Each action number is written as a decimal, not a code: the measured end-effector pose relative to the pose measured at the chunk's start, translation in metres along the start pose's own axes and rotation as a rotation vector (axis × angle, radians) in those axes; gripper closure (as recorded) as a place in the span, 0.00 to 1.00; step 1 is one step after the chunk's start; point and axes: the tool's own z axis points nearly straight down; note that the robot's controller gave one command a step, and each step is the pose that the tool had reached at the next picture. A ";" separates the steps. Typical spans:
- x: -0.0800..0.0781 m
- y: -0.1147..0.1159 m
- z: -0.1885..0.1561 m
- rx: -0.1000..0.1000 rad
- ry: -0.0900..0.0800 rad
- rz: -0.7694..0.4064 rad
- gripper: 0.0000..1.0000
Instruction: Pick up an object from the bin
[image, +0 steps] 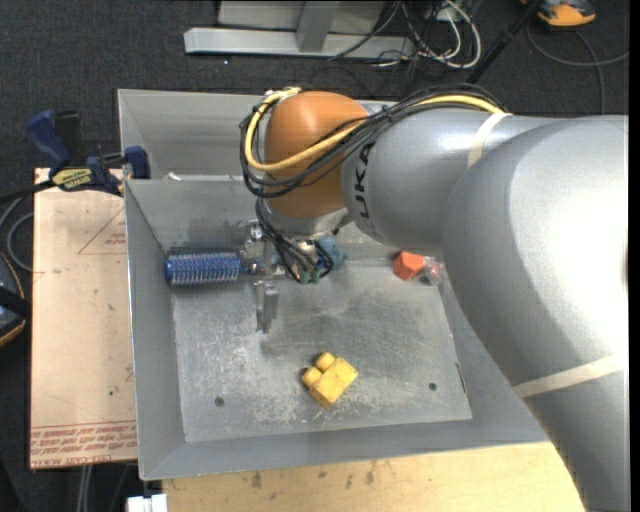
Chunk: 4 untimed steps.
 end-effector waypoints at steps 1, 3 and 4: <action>-0.005 0.007 0.006 -0.007 -0.013 -0.033 0.00; 0.028 -0.004 0.020 -0.010 -0.007 -0.643 1.00; 0.028 -0.005 -0.115 -0.007 -0.014 -0.631 1.00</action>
Offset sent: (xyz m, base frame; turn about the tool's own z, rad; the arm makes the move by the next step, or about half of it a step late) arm 0.0024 0.0201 -0.0236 -0.0480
